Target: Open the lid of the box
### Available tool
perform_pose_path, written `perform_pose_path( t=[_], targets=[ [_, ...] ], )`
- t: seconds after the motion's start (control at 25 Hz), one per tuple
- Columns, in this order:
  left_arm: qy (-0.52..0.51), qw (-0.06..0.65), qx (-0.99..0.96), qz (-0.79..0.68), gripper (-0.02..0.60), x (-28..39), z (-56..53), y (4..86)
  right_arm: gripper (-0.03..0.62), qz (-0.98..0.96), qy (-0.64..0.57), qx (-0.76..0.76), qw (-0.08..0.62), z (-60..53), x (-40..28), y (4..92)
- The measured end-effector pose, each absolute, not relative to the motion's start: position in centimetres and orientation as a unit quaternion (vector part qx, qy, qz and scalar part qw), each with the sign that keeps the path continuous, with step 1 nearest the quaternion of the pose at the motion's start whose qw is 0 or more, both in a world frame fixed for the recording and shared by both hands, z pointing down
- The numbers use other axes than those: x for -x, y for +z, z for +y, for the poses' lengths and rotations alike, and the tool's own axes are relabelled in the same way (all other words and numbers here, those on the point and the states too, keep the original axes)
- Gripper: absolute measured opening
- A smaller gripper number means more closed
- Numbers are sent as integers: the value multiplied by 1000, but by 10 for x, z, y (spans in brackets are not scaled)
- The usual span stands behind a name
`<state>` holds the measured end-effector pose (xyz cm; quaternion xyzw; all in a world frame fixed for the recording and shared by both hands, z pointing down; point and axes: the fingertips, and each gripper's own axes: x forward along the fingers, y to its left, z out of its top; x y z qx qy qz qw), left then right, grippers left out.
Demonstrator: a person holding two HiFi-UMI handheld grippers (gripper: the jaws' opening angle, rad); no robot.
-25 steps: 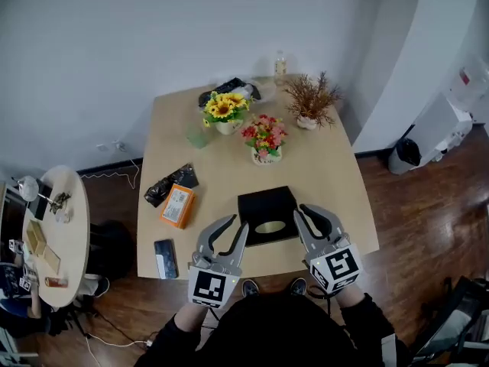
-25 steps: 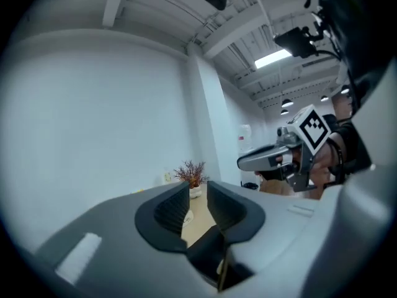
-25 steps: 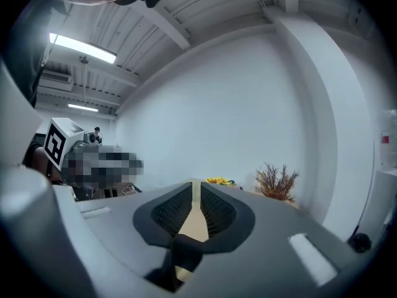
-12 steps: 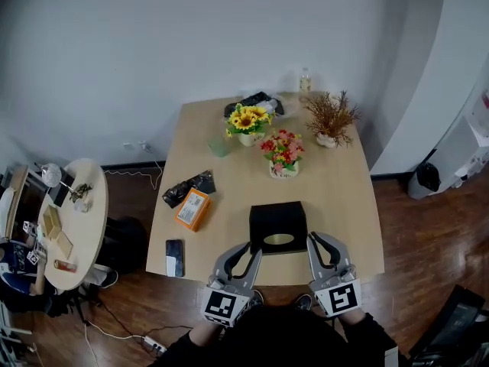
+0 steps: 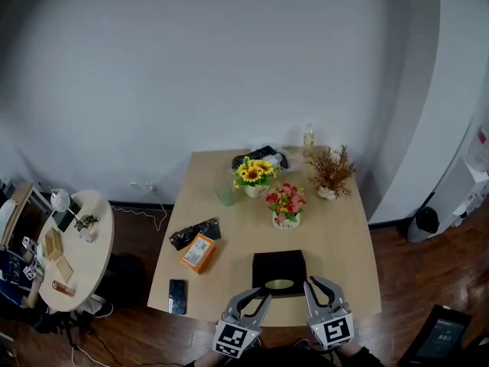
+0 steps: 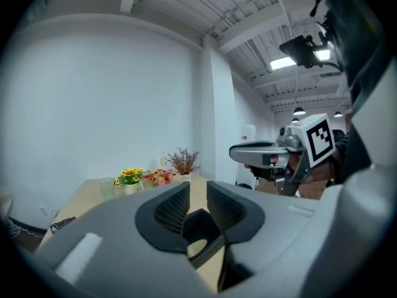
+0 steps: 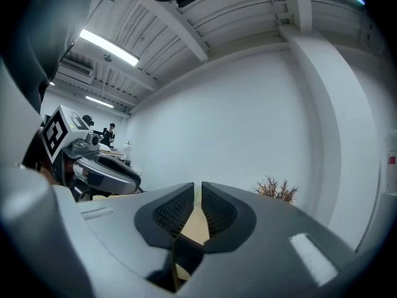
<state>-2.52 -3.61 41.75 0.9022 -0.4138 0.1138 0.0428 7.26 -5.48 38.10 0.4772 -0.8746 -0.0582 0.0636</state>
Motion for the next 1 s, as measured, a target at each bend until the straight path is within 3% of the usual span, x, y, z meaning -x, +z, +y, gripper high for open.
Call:
perform_pose_path(
  t=[1.0],
  targets=[
    [128,31,-907,-399,66,33,-54,410,25,-868,-60,-488,75,-70,-64,371]
  ],
)
